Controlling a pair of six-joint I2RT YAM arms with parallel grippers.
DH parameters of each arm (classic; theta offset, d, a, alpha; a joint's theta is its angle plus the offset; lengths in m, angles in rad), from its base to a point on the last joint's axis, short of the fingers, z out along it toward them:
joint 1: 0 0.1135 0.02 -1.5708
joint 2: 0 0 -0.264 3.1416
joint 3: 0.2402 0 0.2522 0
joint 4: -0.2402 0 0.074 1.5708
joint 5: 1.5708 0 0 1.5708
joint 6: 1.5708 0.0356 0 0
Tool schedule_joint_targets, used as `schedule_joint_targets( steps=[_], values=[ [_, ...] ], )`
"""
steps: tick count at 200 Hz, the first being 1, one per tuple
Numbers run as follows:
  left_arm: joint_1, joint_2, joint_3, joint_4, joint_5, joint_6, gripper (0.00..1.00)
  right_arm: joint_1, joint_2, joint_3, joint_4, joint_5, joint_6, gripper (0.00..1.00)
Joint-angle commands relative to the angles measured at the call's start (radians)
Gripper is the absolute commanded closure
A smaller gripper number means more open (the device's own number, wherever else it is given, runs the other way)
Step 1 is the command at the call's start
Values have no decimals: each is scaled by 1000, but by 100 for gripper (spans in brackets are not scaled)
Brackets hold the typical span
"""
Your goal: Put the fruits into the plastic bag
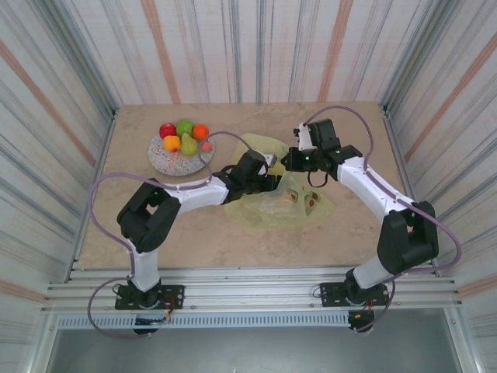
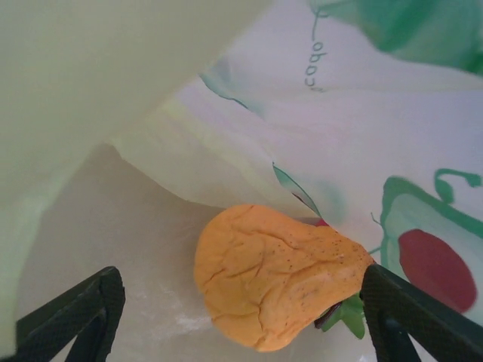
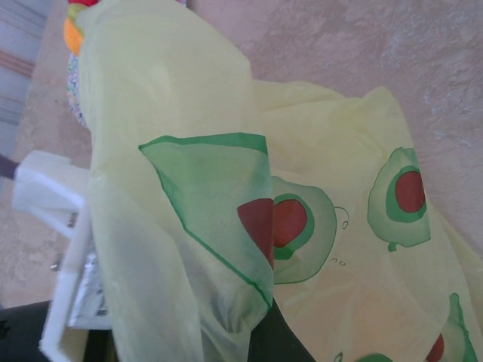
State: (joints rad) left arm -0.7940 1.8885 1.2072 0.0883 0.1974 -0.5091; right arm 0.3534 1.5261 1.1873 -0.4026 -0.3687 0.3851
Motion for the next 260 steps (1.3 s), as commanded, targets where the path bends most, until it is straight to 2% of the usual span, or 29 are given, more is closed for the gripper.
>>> schedule_joint_targets(
  steps=[1,48,91,138,157,179,208,260],
  values=[
    [3,-71,-35,24,-9,21,12,-18,14,9,-11,-23,4,100],
    [62,-257,-135,-14,91,41,12,-48,-5,8,-47,-2,-43,100],
    [125,-449,-179,-126,162,115,12,-53,-5,-5,-68,34,-83,100],
    [292,-621,-222,-179,217,106,10,-53,-8,-20,-57,47,-88,100],
    [373,-657,-208,-238,140,94,9,-53,-3,-23,-49,46,-89,100],
    [491,-636,-148,-376,-13,54,8,-54,6,-22,-43,45,-90,100],
    [622,-539,-95,-401,-38,54,9,-54,18,-13,-42,42,-97,100],
    [738,-256,65,-439,-128,92,12,-51,42,6,-33,27,-95,100]
  ],
)
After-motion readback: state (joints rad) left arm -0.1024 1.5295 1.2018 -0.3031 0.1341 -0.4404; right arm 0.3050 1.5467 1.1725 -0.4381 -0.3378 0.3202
